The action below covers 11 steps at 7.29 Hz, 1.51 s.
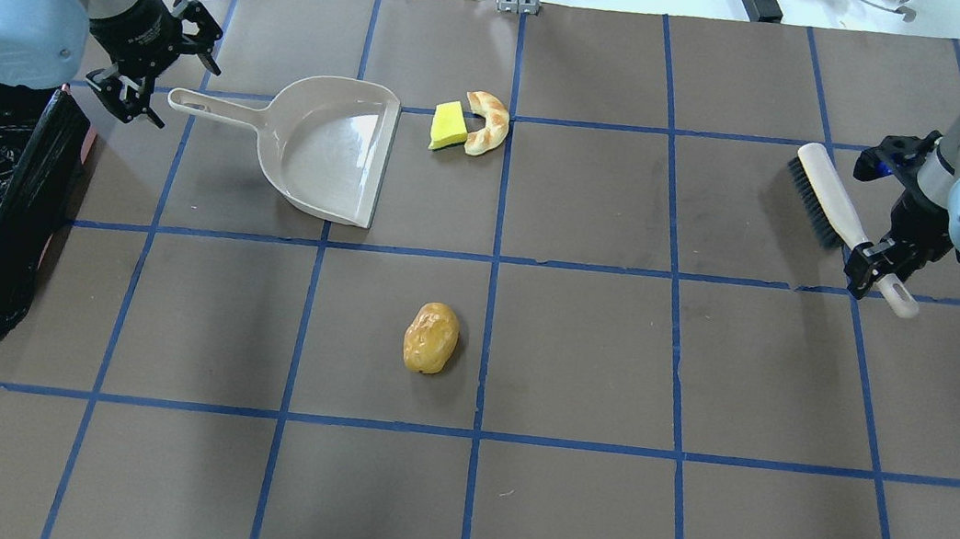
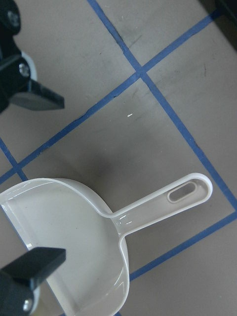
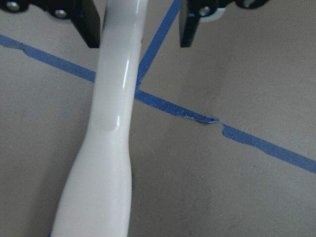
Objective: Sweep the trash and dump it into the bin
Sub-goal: 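Raise the white brush with the right gripper and carry it toward the dustpan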
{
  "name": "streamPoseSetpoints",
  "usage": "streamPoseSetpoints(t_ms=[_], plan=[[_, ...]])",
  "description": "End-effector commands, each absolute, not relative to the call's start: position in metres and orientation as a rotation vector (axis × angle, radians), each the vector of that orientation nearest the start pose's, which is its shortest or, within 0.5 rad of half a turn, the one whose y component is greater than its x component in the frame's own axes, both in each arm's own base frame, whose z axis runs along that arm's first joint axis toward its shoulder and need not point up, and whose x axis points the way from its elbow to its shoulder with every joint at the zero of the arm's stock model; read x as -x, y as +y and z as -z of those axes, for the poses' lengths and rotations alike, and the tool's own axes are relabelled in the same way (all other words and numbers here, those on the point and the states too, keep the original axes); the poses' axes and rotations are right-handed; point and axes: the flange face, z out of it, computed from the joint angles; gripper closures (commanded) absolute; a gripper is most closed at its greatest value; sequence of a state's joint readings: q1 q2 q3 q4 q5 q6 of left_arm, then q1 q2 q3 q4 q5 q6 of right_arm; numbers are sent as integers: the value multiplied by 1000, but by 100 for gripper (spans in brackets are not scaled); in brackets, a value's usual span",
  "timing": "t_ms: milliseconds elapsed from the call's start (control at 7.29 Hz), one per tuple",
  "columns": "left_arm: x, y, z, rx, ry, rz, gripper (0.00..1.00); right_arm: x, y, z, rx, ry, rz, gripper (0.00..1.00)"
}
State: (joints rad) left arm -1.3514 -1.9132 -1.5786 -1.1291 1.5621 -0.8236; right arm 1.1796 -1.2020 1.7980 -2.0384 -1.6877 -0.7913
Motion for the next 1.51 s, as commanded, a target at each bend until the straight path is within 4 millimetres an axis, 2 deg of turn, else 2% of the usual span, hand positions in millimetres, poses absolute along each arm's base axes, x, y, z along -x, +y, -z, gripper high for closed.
streamPoseSetpoints(t_ms=[0,274,412,686,1235,1372], plan=[[-13,-667,-305,1605,2724,134,3,111,-568,-231,597,3103,-265,69],[-17,-687,-278,1621,2709,126,3,112,-567,-234,582,3122,-277,81],[-20,-699,-264,1649,2704,168,4,113,-564,-245,538,3163,-280,87],[-23,-705,-247,1651,2686,168,3,98,-562,-261,484,3192,-261,88],[-23,-704,-242,1765,2608,157,4,-10,-571,-286,302,3275,-255,89],[-23,-704,-241,1799,2584,157,16,-39,-574,-293,226,3281,-278,89]])
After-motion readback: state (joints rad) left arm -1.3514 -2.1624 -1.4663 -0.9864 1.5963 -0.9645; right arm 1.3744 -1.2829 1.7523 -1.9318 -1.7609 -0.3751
